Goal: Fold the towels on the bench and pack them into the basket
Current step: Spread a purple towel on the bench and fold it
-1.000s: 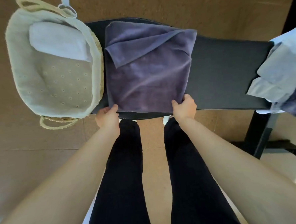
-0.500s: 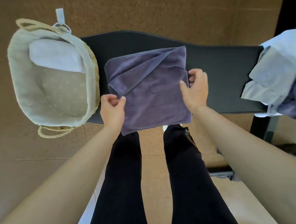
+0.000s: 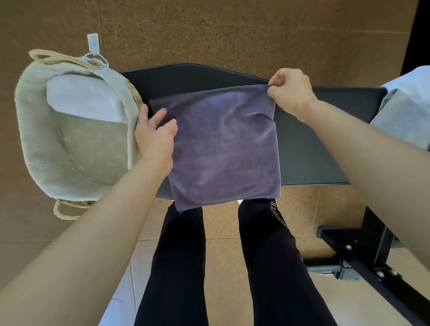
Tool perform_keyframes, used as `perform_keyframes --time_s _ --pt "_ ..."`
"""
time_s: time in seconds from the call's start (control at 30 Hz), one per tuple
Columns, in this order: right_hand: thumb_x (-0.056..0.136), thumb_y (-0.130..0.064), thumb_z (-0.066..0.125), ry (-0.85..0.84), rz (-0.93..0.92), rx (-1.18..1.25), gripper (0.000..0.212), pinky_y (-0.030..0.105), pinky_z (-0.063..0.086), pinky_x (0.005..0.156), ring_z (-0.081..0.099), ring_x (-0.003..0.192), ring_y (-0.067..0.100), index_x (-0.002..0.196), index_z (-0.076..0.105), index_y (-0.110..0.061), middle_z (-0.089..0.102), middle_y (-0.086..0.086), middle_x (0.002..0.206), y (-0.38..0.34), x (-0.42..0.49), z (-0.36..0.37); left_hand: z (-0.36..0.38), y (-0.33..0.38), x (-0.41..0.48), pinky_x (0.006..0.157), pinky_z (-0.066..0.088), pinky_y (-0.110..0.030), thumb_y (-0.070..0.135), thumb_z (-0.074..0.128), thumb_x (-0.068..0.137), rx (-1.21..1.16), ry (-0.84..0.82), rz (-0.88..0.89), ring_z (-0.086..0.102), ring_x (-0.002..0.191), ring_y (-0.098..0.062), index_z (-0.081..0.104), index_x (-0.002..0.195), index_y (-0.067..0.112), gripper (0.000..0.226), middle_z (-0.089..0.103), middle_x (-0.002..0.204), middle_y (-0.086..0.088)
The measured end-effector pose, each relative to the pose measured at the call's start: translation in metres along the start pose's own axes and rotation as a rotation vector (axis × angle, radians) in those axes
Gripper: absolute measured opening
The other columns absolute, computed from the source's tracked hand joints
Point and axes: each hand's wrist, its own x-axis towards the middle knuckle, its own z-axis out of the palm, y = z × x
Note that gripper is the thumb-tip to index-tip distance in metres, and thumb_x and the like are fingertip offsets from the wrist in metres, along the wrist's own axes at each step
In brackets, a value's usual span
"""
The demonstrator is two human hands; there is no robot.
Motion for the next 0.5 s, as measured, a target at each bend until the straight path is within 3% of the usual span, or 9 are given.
perform_keyframes --time_s 0.03,0.1,0.17,0.23,0.3,0.37,0.5 --pt "0.088 -0.012 0.057 -0.003 0.008 0.008 0.02 0.03 0.049 0.08 0.061 0.096 0.02 0.102 0.072 -0.015 0.068 0.003 0.102 -0.001 0.0 0.001 0.005 0.003 -0.003 0.092 0.057 -0.022 -0.002 0.066 0.09 0.033 0.009 0.031 0.068 0.105 -0.001 0.03 0.158 0.026 0.082 0.063 0.132 0.008" --pt "0.087 -0.012 0.059 -0.005 0.026 0.023 0.019 0.029 0.048 0.077 0.063 0.094 0.021 0.099 0.072 -0.016 0.069 0.003 0.101 -0.001 0.002 0.004 0.014 0.009 -0.004 0.082 0.056 -0.015 0.002 0.064 0.092 0.211 0.041 0.194 0.067 0.095 0.001 0.046 0.149 0.027 0.065 0.064 0.124 0.01" --pt "0.086 -0.011 0.059 -0.007 0.027 0.026 0.018 0.03 0.051 0.077 0.064 0.094 0.022 0.097 0.073 -0.016 0.071 0.004 0.099 0.0 0.003 0.005 0.018 0.013 0.001 0.089 0.054 -0.02 0.003 0.06 0.091 0.439 0.056 0.419 0.062 0.1 -0.004 0.06 0.134 0.021 0.047 0.061 0.125 0.005" --pt "0.086 -0.009 0.058 -0.013 -0.004 0.015 0.02 0.033 0.055 0.079 0.065 0.093 0.022 0.097 0.074 -0.015 0.07 0.003 0.095 0.0 0.002 0.002 0.017 0.016 0.015 0.102 0.048 -0.029 0.008 0.061 0.09 0.713 0.016 0.595 0.055 0.116 -0.017 0.061 0.131 0.018 0.043 0.057 0.131 -0.003" --pt "0.087 -0.005 0.058 -0.026 -0.047 0.006 0.021 0.033 0.056 0.081 0.064 0.09 0.021 0.097 0.074 -0.013 0.069 0.002 0.092 -0.001 0.003 -0.002 0.017 0.022 0.029 0.107 0.041 -0.038 0.016 0.064 0.092 1.023 -0.051 0.627 0.048 0.125 -0.028 0.054 0.139 0.019 0.048 0.053 0.137 -0.007" --pt "0.087 -0.002 0.058 -0.044 -0.091 0.008 0.021 0.029 0.055 0.079 0.062 0.086 0.017 0.097 0.073 -0.013 0.068 0.002 0.091 -0.002 0.004 -0.008 0.019 0.029 0.039 0.104 0.037 -0.045 0.022 0.066 0.093 1.231 -0.089 0.593 0.048 0.121 -0.032 0.048 0.141 0.022 0.051 0.056 0.133 -0.008" --pt "0.087 0.0 0.059 0.063 -0.189 0.109 0.021 0.022 0.053 0.08 0.059 0.084 0.009 0.095 0.071 -0.015 0.066 -0.004 0.09 -0.008 0.013 -0.019 0.024 0.039 0.048 0.101 0.033 -0.049 0.026 0.065 0.095 1.285 -0.148 0.502 0.056 0.112 -0.031 0.05 0.123 0.027 0.031 0.069 0.11 -0.002"
